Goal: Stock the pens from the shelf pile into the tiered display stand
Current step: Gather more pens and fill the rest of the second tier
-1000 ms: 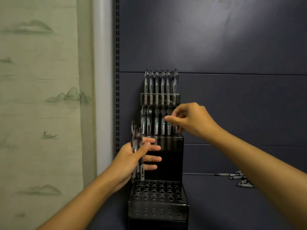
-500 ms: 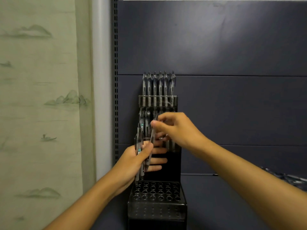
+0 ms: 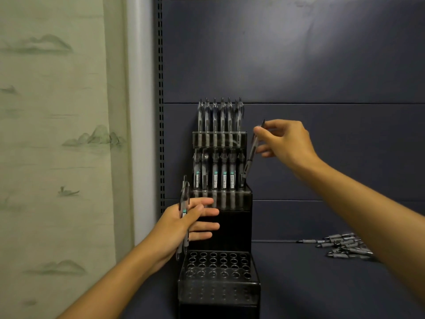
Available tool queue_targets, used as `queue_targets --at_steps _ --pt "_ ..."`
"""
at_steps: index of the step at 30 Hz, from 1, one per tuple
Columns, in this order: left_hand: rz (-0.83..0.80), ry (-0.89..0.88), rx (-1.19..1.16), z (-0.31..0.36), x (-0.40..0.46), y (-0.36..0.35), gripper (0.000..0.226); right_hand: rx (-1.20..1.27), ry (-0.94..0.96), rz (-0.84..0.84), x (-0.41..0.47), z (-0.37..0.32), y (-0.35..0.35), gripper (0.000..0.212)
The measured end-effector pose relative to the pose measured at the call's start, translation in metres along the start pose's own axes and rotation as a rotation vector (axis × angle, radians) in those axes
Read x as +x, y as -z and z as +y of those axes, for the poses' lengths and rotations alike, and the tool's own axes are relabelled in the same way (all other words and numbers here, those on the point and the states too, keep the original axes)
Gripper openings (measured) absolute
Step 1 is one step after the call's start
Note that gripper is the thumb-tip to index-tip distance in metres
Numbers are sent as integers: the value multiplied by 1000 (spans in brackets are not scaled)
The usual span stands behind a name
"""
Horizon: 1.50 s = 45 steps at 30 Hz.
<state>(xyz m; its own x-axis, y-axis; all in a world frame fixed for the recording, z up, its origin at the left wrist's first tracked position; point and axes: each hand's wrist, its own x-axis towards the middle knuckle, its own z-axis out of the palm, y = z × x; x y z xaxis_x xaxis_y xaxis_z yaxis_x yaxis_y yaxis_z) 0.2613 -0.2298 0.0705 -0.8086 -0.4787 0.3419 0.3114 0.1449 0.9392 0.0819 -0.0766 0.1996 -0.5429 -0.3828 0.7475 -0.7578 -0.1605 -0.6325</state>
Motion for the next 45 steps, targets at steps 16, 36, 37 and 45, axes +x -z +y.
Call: queue_targets --at_steps 16,36,37,45 --pt "22 17 6 -2 3 0 23 -113 15 -131 -6 4 -21 20" --pt "-16 24 -128 2 1 -5 33 -339 39 -213 -21 12 -15 32" --pt "-15 31 -159 3 1 -6 33 -292 67 -261 -26 6 -20 28" --pt "-178 68 -241 12 -10 -14 30 -154 85 -659 -67 -8 -59 34"
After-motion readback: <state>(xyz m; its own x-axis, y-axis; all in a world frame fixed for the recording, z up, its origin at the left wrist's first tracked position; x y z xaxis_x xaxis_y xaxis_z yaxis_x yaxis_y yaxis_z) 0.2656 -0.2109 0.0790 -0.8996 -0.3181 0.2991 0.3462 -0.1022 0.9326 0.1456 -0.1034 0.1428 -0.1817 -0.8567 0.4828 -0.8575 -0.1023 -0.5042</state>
